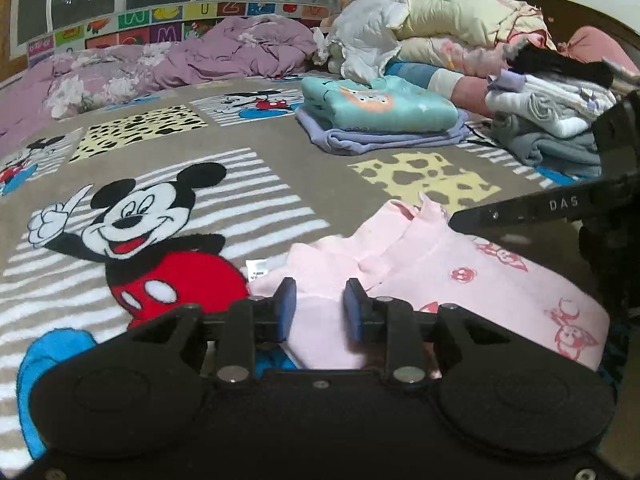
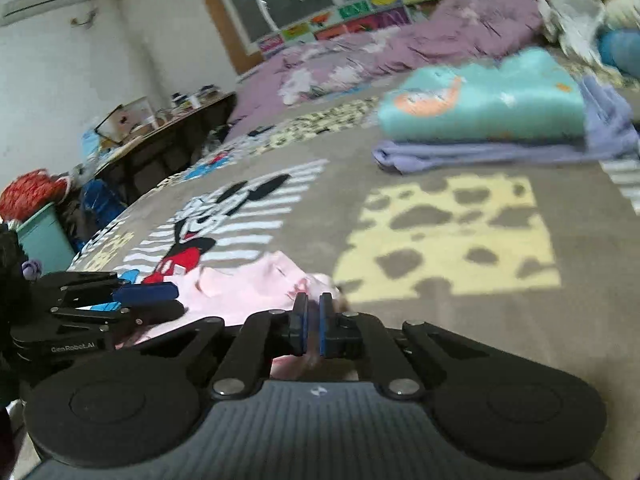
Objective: Fold clothes
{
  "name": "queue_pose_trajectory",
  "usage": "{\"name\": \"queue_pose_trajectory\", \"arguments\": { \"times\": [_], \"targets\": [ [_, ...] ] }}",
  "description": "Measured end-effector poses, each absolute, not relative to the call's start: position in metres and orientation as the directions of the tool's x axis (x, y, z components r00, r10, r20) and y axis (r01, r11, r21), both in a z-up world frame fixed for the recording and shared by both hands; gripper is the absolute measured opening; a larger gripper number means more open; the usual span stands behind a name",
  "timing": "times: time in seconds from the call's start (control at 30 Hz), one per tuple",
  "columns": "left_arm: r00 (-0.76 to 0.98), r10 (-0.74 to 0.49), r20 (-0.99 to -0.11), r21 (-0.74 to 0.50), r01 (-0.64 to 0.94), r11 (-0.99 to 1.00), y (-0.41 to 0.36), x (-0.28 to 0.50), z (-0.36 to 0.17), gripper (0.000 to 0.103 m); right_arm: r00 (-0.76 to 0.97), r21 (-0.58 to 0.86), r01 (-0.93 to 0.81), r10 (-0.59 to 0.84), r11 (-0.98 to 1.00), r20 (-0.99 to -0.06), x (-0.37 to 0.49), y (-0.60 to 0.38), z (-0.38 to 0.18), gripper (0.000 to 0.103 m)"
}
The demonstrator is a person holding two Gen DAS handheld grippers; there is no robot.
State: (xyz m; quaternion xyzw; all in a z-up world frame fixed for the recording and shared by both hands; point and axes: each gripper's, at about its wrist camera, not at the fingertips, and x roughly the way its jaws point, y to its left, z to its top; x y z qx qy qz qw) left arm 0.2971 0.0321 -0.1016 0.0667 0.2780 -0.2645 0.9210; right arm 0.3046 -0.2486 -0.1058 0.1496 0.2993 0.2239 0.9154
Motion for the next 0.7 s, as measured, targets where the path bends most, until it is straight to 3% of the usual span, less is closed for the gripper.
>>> {"name": "queue_pose_trajectory", "arguments": {
  "times": [0.03, 0.07, 0.13, 0.27, 0.33, 0.47, 0.7],
  "targets": [
    [0.711, -0.45, -0.541, -0.014, 0.527, 0.85, 0.032, 0.294, -0.099, 0.026, 0.722, 0.4, -0.321, 0.495, 0.858, -0.483, 0.304, -0.247, -0.105, 0.006],
    [0.716, -0.453, -0.531, -0.022, 0.522, 0.852, 0.035, 0.292, -0.097, 0.028, 0.728, 0.386, -0.324, 0.488, 0.864, -0.481, 0.301, -0.244, -0.106, 0.014],
    [0.73, -0.46, -0.506, -0.056, 0.504, 0.862, 0.042, 0.287, -0.091, 0.046, 0.742, 0.386, -0.324, 0.485, 0.864, -0.463, 0.295, -0.244, -0.103, 0.018],
    [0.749, -0.467, -0.47, -0.224, 0.411, 0.884, 0.064, 0.274, -0.073, 0.051, 0.755, 0.47, -0.278, 0.493, 0.838, -0.432, 0.274, -0.264, -0.095, 0.023],
    [0.744, -0.464, -0.482, -0.343, 0.327, 0.881, 0.078, 0.266, -0.075, 0.06, 0.748, 0.534, -0.237, 0.503, 0.811, -0.433, 0.259, -0.278, -0.098, 0.034],
    [0.711, -0.464, -0.529, -0.534, 0.147, 0.833, 0.096, 0.248, -0.088, 0.062, 0.714, 0.663, -0.158, 0.549, 0.731, -0.435, 0.241, -0.283, -0.11, 0.06],
    [0.668, -0.545, -0.507, -0.676, 0.084, 0.732, 0.09, 0.243, -0.105, 0.06, 0.672, 0.744, -0.106, 0.599, 0.66, -0.436, 0.236, -0.269, -0.125, 0.059]
  ]
}}
